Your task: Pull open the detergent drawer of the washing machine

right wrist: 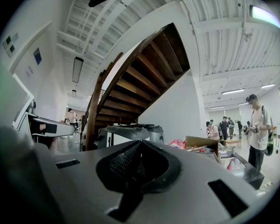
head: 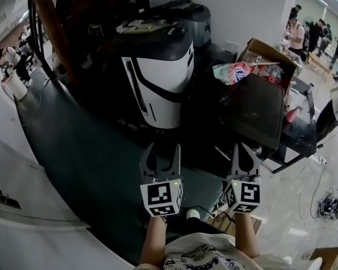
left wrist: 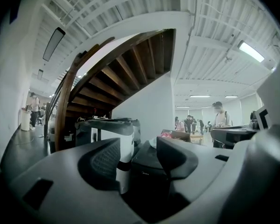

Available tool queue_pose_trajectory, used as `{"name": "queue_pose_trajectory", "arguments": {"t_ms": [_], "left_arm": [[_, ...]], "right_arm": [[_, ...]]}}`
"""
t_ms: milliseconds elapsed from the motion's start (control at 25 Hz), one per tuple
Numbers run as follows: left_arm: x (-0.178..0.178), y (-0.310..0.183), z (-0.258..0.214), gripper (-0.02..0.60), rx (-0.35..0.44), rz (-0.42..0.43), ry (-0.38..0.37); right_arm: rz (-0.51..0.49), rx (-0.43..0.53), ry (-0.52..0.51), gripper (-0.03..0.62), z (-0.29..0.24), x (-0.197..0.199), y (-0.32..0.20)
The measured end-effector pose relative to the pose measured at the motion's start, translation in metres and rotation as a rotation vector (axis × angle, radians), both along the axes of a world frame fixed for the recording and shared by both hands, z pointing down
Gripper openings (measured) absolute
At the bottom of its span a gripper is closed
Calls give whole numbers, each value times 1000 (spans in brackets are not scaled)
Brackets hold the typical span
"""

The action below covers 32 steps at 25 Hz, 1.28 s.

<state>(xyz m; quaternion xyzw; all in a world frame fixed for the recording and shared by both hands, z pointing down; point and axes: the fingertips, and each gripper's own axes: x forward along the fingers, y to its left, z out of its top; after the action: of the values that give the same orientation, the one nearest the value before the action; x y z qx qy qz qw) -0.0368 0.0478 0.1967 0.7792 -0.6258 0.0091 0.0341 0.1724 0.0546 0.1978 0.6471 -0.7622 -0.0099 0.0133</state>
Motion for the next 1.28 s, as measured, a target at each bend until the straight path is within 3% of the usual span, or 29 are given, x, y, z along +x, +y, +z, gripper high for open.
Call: {"name": "queue_pose_trajectory", "arguments": {"t_ms": [280, 720, 960, 1280], "left_arm": [[15, -51, 5, 238, -13, -19, 2], [16, -87, 23, 238, -56, -24, 24], [21, -121, 33, 238, -65, 20, 48], [24, -178, 50, 238, -106, 117, 159]], "right_arm": [[-16, -6, -3, 14, 5, 17, -55], [-21, -47, -15, 14, 26, 20, -90], [-8, -52, -8, 14, 31, 17, -120], [26, -54, -11, 14, 33, 6, -170]]}}
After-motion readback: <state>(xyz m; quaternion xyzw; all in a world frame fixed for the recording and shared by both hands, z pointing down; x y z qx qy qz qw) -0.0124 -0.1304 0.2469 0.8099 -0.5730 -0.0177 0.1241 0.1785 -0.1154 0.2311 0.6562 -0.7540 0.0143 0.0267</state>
